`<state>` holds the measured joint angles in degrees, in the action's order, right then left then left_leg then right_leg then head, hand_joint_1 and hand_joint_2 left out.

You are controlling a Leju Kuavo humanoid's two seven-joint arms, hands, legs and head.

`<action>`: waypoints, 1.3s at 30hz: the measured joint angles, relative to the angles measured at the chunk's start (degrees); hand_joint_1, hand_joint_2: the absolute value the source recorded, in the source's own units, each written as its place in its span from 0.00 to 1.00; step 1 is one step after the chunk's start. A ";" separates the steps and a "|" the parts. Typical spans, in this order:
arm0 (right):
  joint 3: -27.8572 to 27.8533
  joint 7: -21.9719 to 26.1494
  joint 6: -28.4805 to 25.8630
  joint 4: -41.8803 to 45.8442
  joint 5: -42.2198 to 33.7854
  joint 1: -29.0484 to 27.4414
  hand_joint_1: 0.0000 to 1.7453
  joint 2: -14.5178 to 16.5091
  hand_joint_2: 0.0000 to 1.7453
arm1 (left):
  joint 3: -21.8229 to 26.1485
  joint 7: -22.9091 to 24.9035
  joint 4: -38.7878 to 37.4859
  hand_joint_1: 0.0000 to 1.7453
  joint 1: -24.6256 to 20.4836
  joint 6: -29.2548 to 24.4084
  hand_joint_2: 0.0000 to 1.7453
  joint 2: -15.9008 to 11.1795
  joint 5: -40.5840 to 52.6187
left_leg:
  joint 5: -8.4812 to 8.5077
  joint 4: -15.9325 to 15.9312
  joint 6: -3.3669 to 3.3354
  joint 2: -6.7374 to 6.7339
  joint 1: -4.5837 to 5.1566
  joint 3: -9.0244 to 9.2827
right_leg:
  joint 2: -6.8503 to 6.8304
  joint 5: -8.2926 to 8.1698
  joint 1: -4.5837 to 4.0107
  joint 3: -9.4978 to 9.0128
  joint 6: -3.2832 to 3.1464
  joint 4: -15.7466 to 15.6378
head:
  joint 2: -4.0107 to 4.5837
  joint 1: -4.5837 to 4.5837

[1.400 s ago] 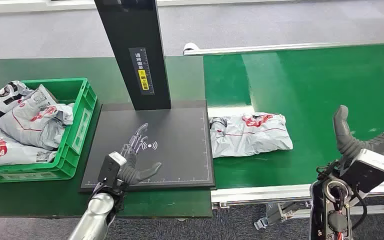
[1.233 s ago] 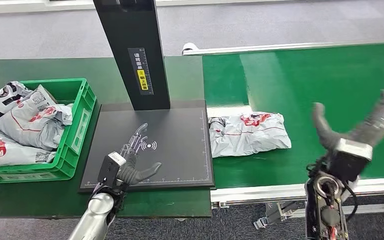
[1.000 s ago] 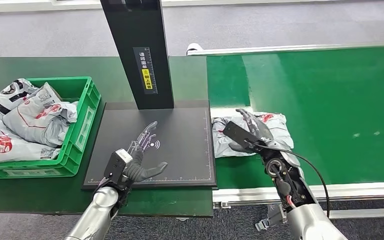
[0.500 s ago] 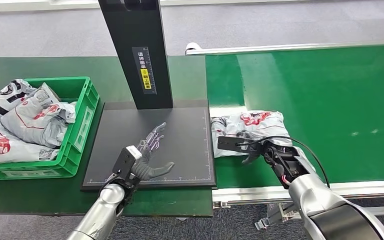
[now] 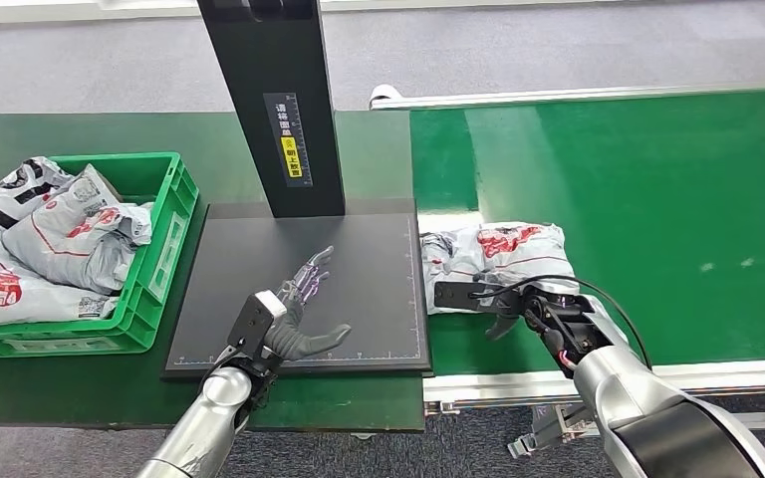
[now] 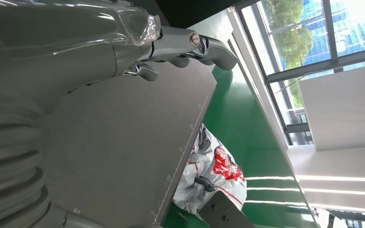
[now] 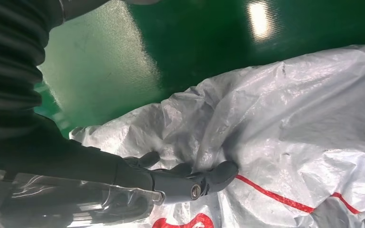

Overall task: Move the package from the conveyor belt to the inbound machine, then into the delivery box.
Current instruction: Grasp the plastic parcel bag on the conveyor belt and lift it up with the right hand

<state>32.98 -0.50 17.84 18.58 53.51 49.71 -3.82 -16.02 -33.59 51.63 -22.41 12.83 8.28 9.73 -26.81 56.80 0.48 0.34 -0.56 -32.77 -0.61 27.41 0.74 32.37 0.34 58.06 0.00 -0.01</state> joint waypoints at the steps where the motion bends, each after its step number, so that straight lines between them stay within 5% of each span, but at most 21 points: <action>1: 0.07 0.00 0.00 -0.09 0.00 0.02 0.00 0.00 1.00 | 0.00 0.00 -0.02 0.00 -0.01 0.00 1.00 0.00 0.00 | 0.00 0.00 0.00 0.00 0.00 0.00 | 0.00 0.00 0.00 0.00 0.00 0.00 | 0.01 0.00; 7: 0.41 -0.91 0.37 -0.52 0.47 0.15 0.00 0.00 1.00 | 0.00 0.03 -0.06 0.00 -0.10 -0.01 1.00 0.09 0.00 | 0.00 0.00 0.00 0.00 0.00 0.00 | 0.00 0.00 0.00 0.00 0.00 0.00 | 0.01 0.01; 14: 2.57 -15.57 -4.35 -1.04 5.80 -0.06 0.00 -0.60 1.00 | 0.04 1.02 -0.04 0.00 0.26 -1.05 1.00 0.10 -0.01 | 0.00 0.00 0.00 0.00 0.00 -0.01 | -0.01 0.00 0.00 0.00 0.00 0.00 | 0.00 -0.01; 18: 2.32 -18.15 -0.86 -1.48 4.20 -0.61 1.00 -1.59 1.00 | 0.04 1.28 -0.05 0.00 0.52 -1.16 1.00 0.09 -0.02 | -0.01 0.01 0.00 0.01 0.00 -0.01 | 0.00 0.00 0.01 0.01 0.00 -0.01 | 0.00 0.01; 25: -1.28 -11.05 7.29 -1.64 -1.08 0.33 1.00 -3.15 1.00 | 0.04 1.24 -0.78 0.00 0.76 -2.00 1.00 0.06 -0.02 | -0.02 0.00 0.01 -0.01 -0.01 0.11 | 0.00 0.01 -0.01 -0.13 0.00 -0.01 | 0.01 -0.01; 39: -4.71 -1.20 12.47 -1.63 -5.17 0.61 1.00 -3.29 1.00 | 0.04 1.72 -0.75 0.00 1.08 -1.74 1.00 -0.10 0.07 | -0.03 0.00 0.01 -0.21 -0.01 0.20 | 0.17 0.00 -0.02 -0.17 -0.01 -0.01 | 0.02 -0.01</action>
<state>28.27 -1.70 30.31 16.94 48.33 50.32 -7.11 -15.98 -31.87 50.88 -21.33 11.09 8.18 9.79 -26.84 56.80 0.49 0.13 -0.58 -32.58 -0.44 27.40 0.72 32.19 0.33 58.05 0.02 -0.02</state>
